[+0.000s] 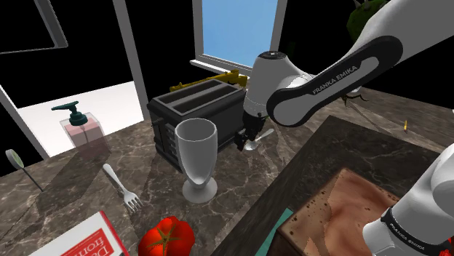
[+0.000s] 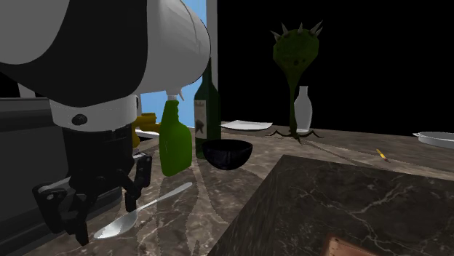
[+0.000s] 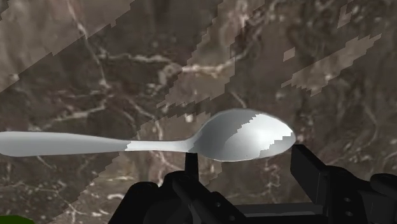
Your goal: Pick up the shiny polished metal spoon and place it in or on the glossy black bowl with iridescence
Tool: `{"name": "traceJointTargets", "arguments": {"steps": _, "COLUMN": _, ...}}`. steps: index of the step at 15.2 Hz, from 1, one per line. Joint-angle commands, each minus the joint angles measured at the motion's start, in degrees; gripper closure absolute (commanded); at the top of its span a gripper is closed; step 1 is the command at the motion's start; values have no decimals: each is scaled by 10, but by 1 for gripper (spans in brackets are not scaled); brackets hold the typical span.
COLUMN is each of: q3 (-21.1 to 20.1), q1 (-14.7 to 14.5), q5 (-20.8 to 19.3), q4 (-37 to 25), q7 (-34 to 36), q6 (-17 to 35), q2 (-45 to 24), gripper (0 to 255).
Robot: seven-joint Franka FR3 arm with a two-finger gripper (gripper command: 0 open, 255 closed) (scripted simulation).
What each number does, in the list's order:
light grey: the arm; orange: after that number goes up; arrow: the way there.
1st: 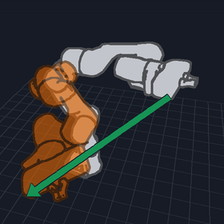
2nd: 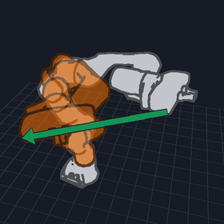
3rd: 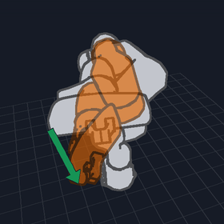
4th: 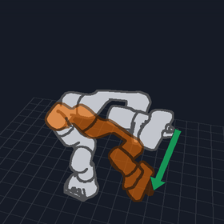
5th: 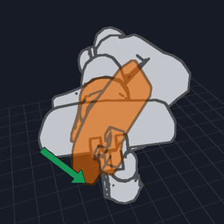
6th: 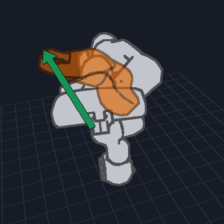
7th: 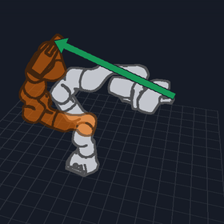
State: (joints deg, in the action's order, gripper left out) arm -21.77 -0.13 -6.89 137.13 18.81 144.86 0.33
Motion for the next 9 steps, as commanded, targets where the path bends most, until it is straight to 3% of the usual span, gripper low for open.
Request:
{"name": "traceJointTargets", "arguments": {"steps": 1, "q3": 0, "q1": 0, "q5": 0, "q4": 0, "q7": 0, "q6": 0, "q2": 0, "gripper": 255}}
{"name": "traceJointTargets", "arguments": {"steps": 9, "q3": 1, "q1": -2, "q5": 30, "q4": -19, "q7": -24, "q6": -54, "q2": 39, "gripper": 255}}
